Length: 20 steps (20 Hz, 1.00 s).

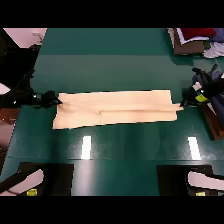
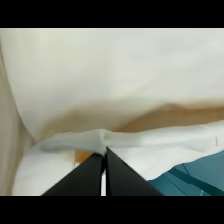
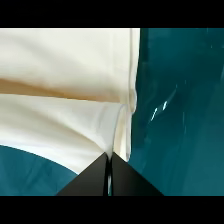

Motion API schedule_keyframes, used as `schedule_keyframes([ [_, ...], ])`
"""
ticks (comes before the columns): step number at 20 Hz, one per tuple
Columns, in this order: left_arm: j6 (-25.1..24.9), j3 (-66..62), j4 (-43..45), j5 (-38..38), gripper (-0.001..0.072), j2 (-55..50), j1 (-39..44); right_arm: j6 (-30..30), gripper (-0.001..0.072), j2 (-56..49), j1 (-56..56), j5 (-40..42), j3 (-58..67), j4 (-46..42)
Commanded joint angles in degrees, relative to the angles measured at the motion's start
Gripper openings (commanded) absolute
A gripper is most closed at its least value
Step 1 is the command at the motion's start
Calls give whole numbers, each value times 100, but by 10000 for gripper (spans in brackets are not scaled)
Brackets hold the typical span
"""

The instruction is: Fold the shirts.

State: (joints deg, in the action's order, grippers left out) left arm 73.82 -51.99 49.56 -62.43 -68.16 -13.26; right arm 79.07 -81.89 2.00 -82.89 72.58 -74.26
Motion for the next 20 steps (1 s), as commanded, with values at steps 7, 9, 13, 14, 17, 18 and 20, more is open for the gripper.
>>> schedule_keyframes([
  [7, -223, -855, -511, 977, 528, -1237, -7, 153, 388, -1707, 98, 951, 1676, 2105],
  [9, -225, -1143, -501, 616, 527, -1226, -7, 122, 445, -1735, 184, 942, 1808, 2199],
  [13, -247, -1515, -505, -166, 22, -1204, -7, -341, 445, -1731, 588, -105, 1676, 2175],
  [14, -245, -1513, -507, -238, 21, -1202, -4, -439, 445, -1731, 693, -306, 1539, 2175],
  [17, -245, -1510, -505, -413, 20, -1202, -4, -527, 447, -1733, 1029, -457, 920, 2177],
  [18, -236, -1510, -501, -448, 21, -1202, 22, -566, 447, -1735, 1108, -363, 688, 2186],
  [20, -236, -1508, -448, -413, 20, -1202, 223, -778, 446, -1738, 1180, -118, 234, 2223],
])
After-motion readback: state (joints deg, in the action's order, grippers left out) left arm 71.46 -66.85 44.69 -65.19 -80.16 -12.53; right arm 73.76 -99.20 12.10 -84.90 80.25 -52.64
